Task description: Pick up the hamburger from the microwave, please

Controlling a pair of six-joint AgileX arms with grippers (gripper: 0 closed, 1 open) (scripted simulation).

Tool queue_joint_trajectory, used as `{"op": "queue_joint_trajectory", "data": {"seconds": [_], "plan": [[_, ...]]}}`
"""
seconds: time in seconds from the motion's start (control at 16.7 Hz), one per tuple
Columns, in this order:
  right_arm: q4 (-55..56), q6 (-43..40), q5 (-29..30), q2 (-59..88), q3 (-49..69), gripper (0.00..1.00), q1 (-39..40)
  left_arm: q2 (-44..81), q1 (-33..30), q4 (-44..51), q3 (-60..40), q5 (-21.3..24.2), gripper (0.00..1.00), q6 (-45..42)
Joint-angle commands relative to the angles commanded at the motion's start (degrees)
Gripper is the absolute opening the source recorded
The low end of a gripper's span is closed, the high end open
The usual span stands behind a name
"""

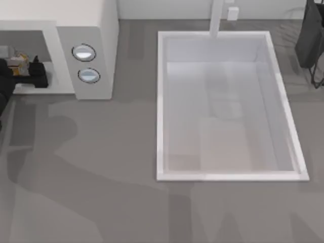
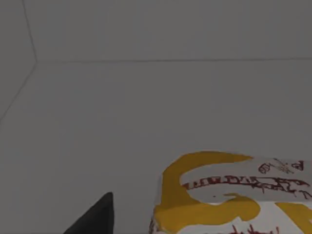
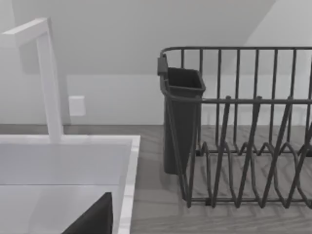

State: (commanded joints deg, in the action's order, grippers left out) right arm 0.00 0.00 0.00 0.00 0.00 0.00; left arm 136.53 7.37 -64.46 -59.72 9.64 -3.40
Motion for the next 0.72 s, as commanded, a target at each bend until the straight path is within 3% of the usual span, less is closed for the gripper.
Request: {"op": "queue_joint_trajectory", "data": {"seconds": [0.3, 0.72], "plan": [[0.0, 0.0, 0.0, 0.0, 0.0, 1.00, 0.0, 6.7, -0.4, 5.7, -9.6, -0.4, 1.00, 0.1], [0.0, 0.0, 0.0, 0.0, 0.0, 1.00, 0.0, 22.0, -1.7, 21.5, -38.7, -1.6, 1.00, 0.5]]}}
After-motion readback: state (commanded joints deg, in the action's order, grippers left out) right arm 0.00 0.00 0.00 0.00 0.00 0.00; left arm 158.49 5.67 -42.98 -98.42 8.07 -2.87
